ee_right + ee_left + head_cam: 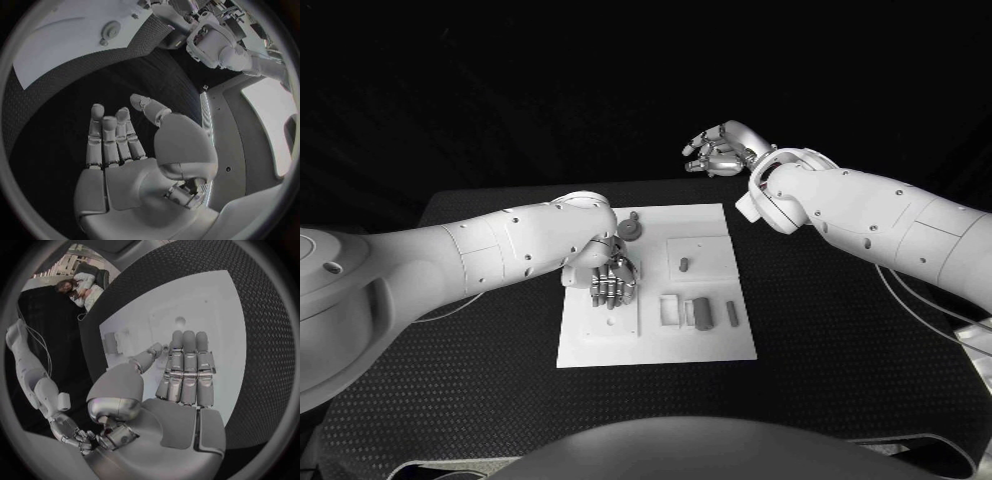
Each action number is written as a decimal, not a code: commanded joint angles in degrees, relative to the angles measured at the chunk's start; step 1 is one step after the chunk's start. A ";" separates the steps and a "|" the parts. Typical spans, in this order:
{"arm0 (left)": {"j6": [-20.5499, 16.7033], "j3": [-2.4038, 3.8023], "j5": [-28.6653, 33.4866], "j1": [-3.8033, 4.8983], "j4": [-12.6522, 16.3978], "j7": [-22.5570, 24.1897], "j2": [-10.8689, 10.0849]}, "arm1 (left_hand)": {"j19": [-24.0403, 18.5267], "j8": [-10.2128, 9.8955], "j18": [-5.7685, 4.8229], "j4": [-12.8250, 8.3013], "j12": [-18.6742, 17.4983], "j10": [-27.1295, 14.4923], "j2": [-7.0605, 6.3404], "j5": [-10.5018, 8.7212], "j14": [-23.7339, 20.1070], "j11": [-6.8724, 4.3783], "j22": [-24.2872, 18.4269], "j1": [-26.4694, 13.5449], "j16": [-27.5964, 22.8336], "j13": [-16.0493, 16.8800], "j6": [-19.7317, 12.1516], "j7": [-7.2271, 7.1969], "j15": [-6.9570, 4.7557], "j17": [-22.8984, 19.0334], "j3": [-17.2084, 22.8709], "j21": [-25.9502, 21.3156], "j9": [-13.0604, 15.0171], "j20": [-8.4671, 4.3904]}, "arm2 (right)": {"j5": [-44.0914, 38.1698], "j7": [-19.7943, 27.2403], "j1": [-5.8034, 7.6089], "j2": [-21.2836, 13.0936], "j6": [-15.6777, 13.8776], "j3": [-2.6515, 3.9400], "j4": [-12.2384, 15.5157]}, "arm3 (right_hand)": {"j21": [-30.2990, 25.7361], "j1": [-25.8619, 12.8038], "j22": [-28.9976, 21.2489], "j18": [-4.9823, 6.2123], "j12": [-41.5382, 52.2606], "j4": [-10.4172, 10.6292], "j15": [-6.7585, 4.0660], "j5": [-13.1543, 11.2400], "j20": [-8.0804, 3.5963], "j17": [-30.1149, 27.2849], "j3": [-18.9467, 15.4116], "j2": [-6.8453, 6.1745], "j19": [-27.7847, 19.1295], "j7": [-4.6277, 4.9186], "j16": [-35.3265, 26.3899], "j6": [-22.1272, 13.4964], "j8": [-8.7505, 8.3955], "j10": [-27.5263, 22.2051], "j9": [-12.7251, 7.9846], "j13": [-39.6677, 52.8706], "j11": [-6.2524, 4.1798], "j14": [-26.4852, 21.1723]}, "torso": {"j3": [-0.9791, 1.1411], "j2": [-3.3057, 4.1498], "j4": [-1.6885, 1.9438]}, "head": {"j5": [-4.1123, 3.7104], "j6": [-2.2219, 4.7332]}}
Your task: Assemble the parts on the task board
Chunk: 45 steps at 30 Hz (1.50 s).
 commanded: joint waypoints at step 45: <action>-0.97 0.00 -2.33 -0.59 1.13 1.34 0.66 | 0.33 -0.25 -0.42 0.03 -0.09 0.42 0.33 0.02 0.74 0.21 0.48 -0.25 -0.44 0.36 2.15 -1.78 0.02 0.34 0.62 0.37 0.36 -0.01 | -0.04 0.84 -0.08 0.16 1.24 0.03 0.36 | -0.35 0.50 0.96 0.76 0.54 -0.28 -0.18 0.13 0.18 -0.25 -0.11 0.23 -0.20 0.41 0.40 0.12 0.34 -0.54 -0.24 -0.28 0.13 -0.35 | 0.02 0.01 -0.02 | -0.72 0.00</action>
